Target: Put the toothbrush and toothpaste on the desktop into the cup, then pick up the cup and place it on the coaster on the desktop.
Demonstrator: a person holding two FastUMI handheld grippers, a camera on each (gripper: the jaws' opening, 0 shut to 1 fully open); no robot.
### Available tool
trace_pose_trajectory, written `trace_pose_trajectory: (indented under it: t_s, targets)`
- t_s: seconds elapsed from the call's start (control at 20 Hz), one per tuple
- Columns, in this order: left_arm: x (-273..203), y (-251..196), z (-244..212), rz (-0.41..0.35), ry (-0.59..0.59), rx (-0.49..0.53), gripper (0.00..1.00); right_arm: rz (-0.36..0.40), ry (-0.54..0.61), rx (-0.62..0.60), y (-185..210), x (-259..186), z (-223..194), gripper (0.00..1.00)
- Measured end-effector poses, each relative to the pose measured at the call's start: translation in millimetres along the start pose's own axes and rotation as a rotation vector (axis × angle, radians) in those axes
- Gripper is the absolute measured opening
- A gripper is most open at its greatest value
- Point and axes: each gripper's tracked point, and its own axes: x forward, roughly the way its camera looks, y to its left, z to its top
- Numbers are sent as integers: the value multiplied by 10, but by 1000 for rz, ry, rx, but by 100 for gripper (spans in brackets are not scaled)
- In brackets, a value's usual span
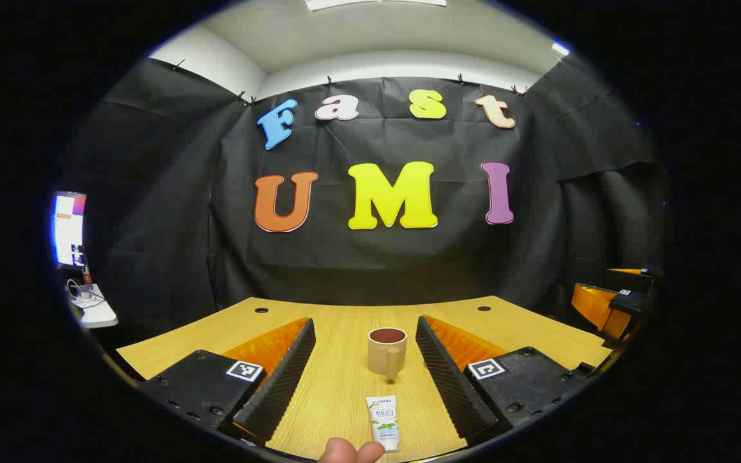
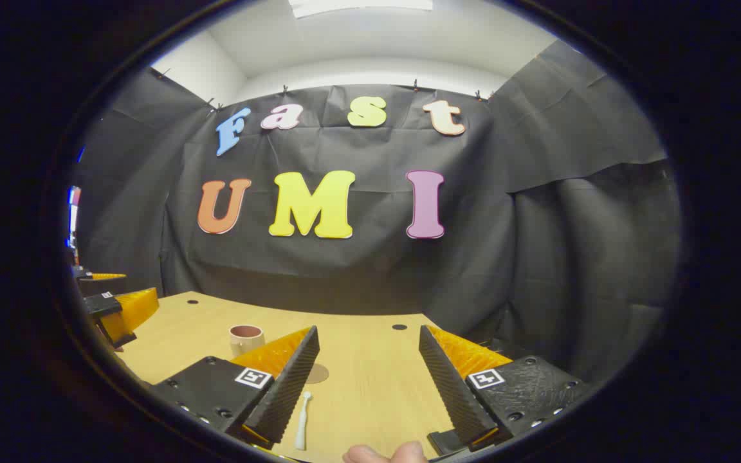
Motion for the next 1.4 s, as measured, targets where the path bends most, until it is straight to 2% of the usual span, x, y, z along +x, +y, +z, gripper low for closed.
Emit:
trace_pose_trajectory:
  t_s: [1.15, 1.4]
  targets:
    - [-49, -103, -97, -25, 54, 4, 99, 1, 11, 14, -9, -28, -51, 95]
    - [-63, -139, -339, -55, 153, -10, 99, 15, 48, 21, -12, -20, -153, 95]
